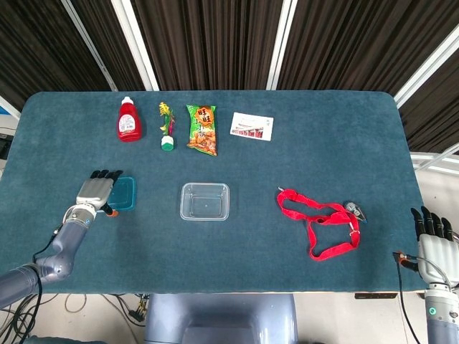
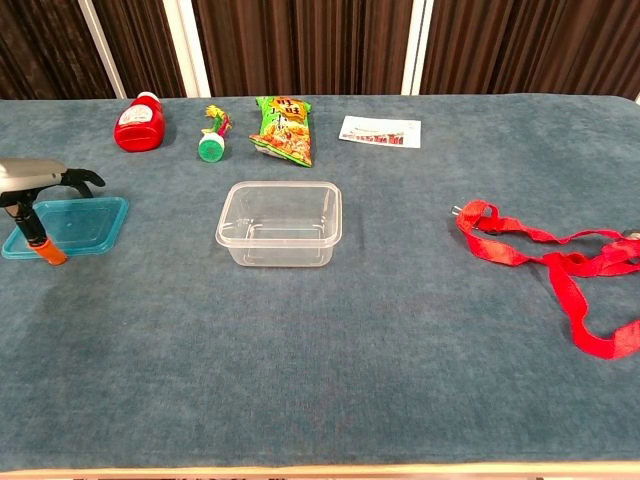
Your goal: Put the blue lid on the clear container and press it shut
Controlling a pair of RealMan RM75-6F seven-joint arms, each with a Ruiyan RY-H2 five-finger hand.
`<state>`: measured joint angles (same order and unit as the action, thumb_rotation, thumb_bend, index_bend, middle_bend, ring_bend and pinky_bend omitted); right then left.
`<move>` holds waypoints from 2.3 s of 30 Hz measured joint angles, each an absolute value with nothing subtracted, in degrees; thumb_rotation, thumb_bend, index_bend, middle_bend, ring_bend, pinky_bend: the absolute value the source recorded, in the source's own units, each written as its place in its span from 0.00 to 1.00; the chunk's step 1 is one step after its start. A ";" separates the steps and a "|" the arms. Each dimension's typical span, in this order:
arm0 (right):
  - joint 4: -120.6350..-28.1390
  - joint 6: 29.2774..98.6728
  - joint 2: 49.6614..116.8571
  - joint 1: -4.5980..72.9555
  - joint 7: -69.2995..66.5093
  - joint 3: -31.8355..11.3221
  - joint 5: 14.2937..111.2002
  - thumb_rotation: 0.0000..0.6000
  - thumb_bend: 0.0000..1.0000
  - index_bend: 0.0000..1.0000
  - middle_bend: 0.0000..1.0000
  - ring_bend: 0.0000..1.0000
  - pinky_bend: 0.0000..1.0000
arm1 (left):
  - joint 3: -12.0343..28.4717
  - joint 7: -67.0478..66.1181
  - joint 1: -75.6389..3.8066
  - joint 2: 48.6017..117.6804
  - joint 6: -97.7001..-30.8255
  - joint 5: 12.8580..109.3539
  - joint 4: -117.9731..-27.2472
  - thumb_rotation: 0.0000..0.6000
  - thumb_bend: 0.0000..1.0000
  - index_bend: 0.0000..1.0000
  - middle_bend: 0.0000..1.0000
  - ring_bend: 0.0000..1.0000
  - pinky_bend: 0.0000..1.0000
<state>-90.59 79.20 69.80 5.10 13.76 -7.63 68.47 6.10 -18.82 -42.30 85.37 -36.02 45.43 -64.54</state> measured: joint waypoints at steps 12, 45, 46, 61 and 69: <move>-90.90 79.33 69.78 5.04 13.43 -7.76 68.30 1.00 0.28 0.03 0.00 0.00 0.00 | 6.22 -18.34 -42.14 86.34 -38.37 45.00 -63.52 1.00 0.10 0.10 0.31 0.00 0.00; -91.95 80.37 68.60 4.45 11.24 -8.32 68.51 1.00 0.28 0.03 0.00 0.00 0.00 | 9.44 -26.77 -50.89 71.85 -43.16 34.30 -92.50 1.00 0.11 0.11 0.31 0.00 0.00; -92.04 80.47 68.49 4.40 11.07 -8.36 68.56 1.00 0.28 0.03 0.00 0.00 0.00 | 9.52 -28.15 -52.16 71.63 -43.78 32.61 -93.82 1.00 0.11 0.11 0.31 0.00 0.00; -91.99 80.55 67.82 4.10 10.22 -8.74 67.96 1.00 0.27 0.03 0.00 0.00 0.00 | 11.46 -41.12 -69.27 77.45 -50.94 7.55 -98.15 1.00 0.11 0.12 0.31 0.00 0.00; -91.60 80.77 67.89 4.01 10.30 -9.09 67.34 1.00 0.28 0.03 0.00 0.00 0.00 | 13.03 -45.81 -76.25 82.92 -53.85 -1.53 -95.79 1.00 0.11 0.12 0.31 0.00 0.00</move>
<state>-91.60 80.77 67.89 4.01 10.30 -9.09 67.34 13.03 -45.81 -76.25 82.92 -53.85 -1.53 -95.79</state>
